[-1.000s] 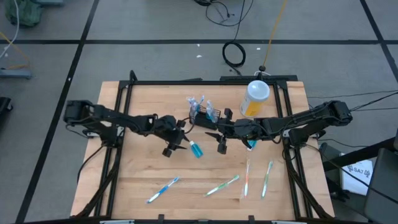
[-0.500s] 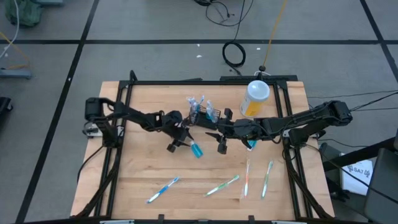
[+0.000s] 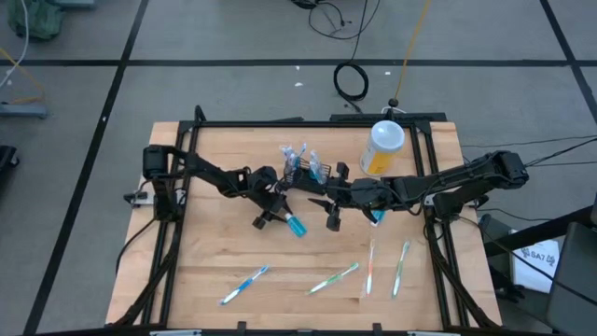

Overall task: Pick & Place toothbrushing station
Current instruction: Put the blue mouthwash into the black wire organizer

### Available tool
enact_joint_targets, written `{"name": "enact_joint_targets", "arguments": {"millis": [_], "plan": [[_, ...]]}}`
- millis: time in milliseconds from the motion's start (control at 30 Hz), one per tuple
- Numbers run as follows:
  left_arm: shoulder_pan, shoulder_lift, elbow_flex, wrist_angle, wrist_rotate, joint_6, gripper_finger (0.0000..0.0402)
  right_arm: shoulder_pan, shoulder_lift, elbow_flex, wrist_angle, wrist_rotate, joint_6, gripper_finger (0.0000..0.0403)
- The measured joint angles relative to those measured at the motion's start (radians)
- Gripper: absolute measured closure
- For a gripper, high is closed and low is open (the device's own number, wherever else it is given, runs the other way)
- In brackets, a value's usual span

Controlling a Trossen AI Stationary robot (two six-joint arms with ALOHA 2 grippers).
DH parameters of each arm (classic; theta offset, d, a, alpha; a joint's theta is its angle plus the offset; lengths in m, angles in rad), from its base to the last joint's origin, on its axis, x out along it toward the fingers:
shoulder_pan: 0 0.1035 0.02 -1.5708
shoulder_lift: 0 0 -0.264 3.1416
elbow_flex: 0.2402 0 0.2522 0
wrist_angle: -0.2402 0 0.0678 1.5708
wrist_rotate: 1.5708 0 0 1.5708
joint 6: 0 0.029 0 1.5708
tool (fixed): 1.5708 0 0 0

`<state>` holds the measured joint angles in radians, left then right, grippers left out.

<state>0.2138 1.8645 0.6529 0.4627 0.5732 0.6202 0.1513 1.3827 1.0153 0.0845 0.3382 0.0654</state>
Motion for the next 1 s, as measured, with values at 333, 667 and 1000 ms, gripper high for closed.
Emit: {"name": "enact_joint_targets", "arguments": {"millis": [333, 667, 1000], "plan": [[0.0, 0.001, -0.001, 0.01, 0.028, -0.051, 0.0307, 0.0, 0.0, 0.0, -0.007, 0.0, -0.001, 0.0271], [-0.038, -0.063, -0.002, 0.01, 0.014, -0.075, 0.0305, 0.0, 0.0, 0.0, -0.007, 0.0, 0.0, 0.0271], [-0.207, -0.383, -0.001, -0.266, -0.498, -0.039, 0.0307, 0.016, -0.022, 0.0, -0.136, 0.0, 0.001, 0.0271]]}}
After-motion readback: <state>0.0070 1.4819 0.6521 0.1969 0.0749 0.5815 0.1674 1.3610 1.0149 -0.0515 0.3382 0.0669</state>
